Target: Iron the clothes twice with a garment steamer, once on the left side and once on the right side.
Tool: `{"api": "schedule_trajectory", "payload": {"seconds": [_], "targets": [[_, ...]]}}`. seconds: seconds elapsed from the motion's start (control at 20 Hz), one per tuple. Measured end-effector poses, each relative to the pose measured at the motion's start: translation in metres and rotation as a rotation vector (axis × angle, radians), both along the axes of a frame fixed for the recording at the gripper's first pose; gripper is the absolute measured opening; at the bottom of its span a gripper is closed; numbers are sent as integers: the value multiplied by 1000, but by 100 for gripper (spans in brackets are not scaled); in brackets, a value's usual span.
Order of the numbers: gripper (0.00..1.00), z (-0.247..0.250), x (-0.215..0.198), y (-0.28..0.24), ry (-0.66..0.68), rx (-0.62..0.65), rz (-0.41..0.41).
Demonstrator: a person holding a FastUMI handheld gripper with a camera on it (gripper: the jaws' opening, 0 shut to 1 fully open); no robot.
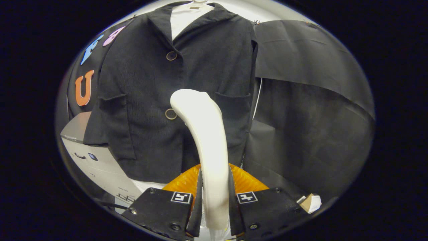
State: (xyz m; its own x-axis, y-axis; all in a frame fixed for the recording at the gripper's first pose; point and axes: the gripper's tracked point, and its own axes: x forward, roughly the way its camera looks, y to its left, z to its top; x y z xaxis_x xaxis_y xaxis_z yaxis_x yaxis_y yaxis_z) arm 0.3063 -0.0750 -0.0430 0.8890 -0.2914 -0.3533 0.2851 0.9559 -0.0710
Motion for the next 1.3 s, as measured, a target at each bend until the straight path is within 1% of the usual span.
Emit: {"api": "schedule_trajectory", "payload": {"seconds": [0.15, 0.35, 0.55, 0.7, 0.8, 1.05, 1.3], "targets": [[36, -2, -3, 0, 3, 29, 44], [36, -3, -5, -4, 5, 85, 123], [36, -6, -7, -13, -5, 112, 203], [36, -11, -8, -16, -10, 144, 246], [36, -13, -11, -13, -20, 140, 261], [36, 8, -51, -2, -86, 109, 264], [36, 40, -124, 25, -165, 85, 247]]}}
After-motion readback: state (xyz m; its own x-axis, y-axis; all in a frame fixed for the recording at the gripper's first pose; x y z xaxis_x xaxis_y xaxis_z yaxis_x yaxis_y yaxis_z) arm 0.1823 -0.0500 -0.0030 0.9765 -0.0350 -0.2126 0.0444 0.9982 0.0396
